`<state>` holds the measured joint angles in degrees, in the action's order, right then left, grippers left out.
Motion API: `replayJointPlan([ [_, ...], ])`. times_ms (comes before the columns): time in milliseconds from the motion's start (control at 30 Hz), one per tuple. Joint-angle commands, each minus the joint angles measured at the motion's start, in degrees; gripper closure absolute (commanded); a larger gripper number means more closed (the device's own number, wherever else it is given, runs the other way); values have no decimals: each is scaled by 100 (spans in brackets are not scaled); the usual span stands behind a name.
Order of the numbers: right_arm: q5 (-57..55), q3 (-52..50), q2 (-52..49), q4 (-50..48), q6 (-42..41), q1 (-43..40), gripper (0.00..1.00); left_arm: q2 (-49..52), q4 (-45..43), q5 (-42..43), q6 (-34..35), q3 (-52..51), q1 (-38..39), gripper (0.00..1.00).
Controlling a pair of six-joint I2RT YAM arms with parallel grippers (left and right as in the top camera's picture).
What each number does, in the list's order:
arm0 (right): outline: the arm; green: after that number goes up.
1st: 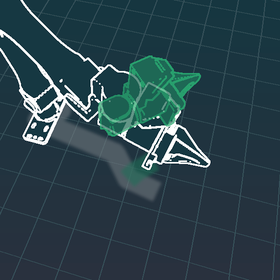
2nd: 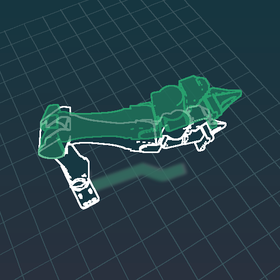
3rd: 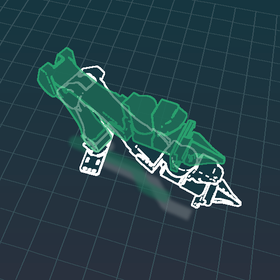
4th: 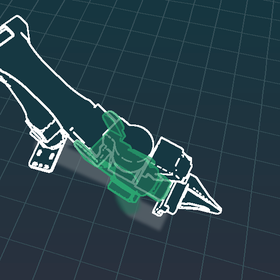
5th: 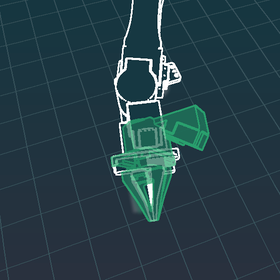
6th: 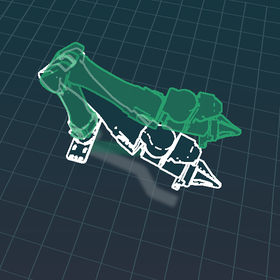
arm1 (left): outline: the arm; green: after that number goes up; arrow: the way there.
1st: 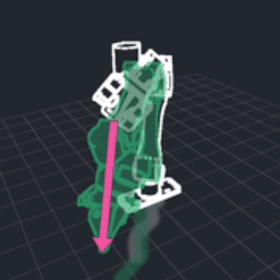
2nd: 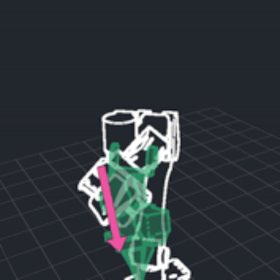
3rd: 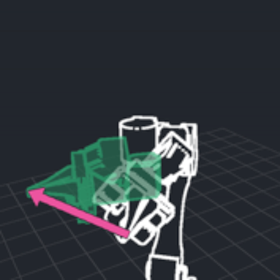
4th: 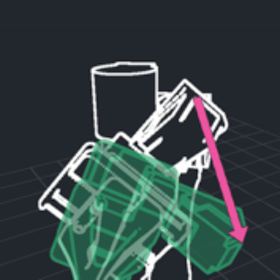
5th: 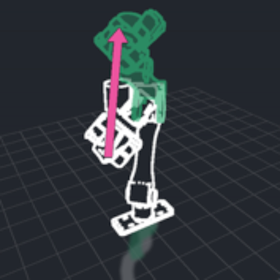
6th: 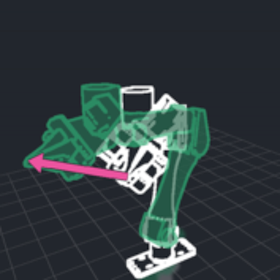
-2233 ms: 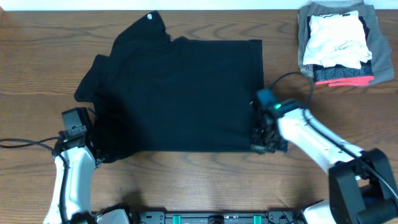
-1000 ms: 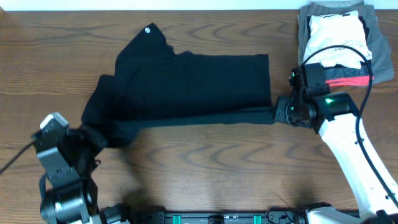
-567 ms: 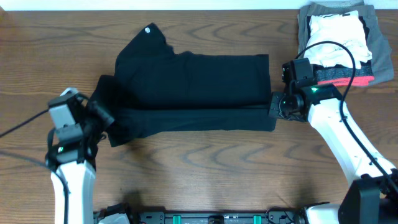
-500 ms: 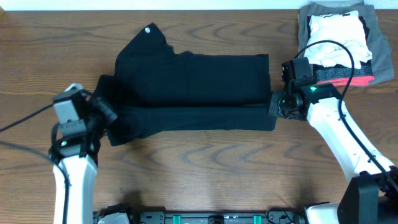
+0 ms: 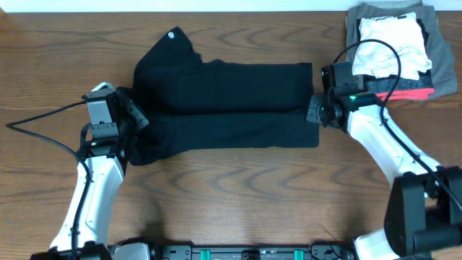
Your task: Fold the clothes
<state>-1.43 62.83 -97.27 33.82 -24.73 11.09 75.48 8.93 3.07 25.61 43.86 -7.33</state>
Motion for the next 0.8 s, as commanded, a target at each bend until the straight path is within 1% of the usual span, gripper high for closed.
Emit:
replayJointPlan([
  [0,-179,74,-221,-44,81,-81,97,92,-232,-289,-52,13,9,94],
  [167,-177,74,-348,-127,81,-79,97,188,-413,-422,-52,13,9,94],
  [333,-179,74,-348,-306,83,-81,93,319,-413,-529,-52,13,9,95],
  [433,-179,74,-348,-442,85,-81,90,437,-446,-529,-52,13,9,93],
  [467,-179,74,-348,-487,85,-81,89,479,-485,-529,-52,13,9,85],
  [500,-181,74,-348,-560,87,-81,84,531,-540,-529,-52,13,9,63],
  [533,-179,74,-350,-640,116,-81,74,581,-614,-531,-55,13,9,42],
  [567,-181,74,-350,-758,149,-79,59,616,-682,-538,-61,13,7,21],
  [600,-181,74,-350,-866,179,-79,46,643,-767,-573,-103,13,4,7],
  [633,-179,74,-350,-990,221,-79,34,651,-872,-575,-205,15,4,2],
  [667,-179,74,-350,-1137,278,-79,27,649,-981,-575,-337,15,4,2],
  [700,-179,74,-350,-1228,293,-81,25,636,-1078,-577,-444,31,2,2],
  [767,-140,83,-350,-1399,319,-81,23,616,-1132,-575,-584,127,2,2],
])
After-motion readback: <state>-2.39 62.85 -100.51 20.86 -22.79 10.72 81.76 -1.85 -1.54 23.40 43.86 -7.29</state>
